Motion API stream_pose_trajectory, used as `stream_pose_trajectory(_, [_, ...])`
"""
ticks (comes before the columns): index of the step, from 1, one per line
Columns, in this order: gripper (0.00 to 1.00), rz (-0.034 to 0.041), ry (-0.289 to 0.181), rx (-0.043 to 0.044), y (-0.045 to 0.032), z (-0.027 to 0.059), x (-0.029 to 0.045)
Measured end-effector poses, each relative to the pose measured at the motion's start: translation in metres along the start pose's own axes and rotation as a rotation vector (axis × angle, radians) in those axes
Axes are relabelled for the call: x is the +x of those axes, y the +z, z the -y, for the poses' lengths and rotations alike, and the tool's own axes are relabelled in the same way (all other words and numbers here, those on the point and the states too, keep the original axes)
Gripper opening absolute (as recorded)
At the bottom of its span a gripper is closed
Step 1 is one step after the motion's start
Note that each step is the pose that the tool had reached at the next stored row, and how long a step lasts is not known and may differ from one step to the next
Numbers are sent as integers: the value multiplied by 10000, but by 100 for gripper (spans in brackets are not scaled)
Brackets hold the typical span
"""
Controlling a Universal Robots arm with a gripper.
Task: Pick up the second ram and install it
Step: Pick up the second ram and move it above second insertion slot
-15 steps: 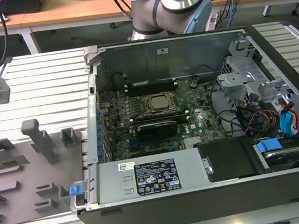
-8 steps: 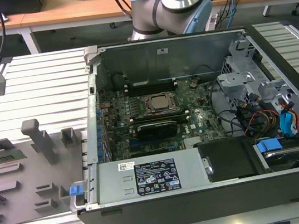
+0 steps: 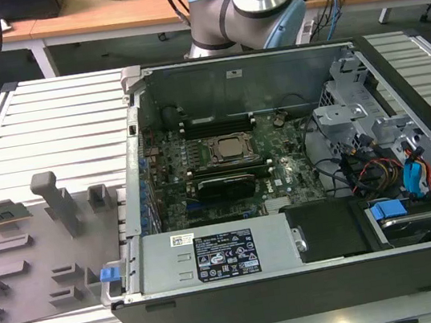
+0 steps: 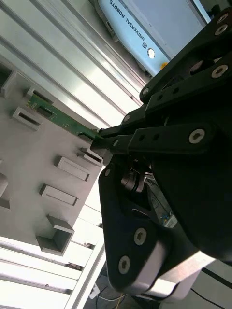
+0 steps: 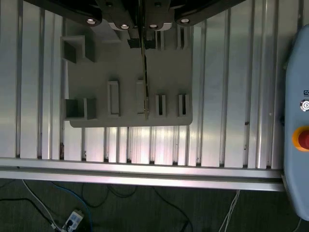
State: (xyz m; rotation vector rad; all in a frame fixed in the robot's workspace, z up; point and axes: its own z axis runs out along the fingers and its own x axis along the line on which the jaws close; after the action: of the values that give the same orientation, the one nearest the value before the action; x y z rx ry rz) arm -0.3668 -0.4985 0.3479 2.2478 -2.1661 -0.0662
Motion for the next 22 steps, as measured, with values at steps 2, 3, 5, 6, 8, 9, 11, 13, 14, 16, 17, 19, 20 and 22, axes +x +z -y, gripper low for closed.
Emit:
stream_pose_trajectory(2, [14,0,-1,1,-27,0,-12])
stream_pose_trajectory(3, [14,0,-1,0,-36,0,-16])
stream_pose_trajectory(5, [14,0,-1,0,-58,-1,-25])
stream_pose_trajectory(6, [14,0,0,0,-72,-1,-30])
stream_pose_trajectory(8, [14,0,0,-1,-88,-1,-37])
stream_pose_trajectory(9, [14,0,-1,0,-102,-1,-42])
stream_pose_trajectory(11, [14,-1,-1,0,-119,-2,-49])
stream_pose_trajectory(13, [14,0,-1,0,-147,-2,-60])
stream_pose_trajectory(14, [14,0,0,0,-164,-2,-66])
stream_pose_trajectory(16, [14,0,0,0,-187,-3,-75])
stream_pose_trajectory(17, [14,0,0,0,-194,-2,-78])
stream_pose_trajectory(19, [14,-1,0,-1,-218,-3,-97])
stream_pose_trajectory(20, [14,-1,-1,-1,-223,-2,-106])
stream_pose_trajectory(22, [14,-1,0,0,-239,-1,-129])
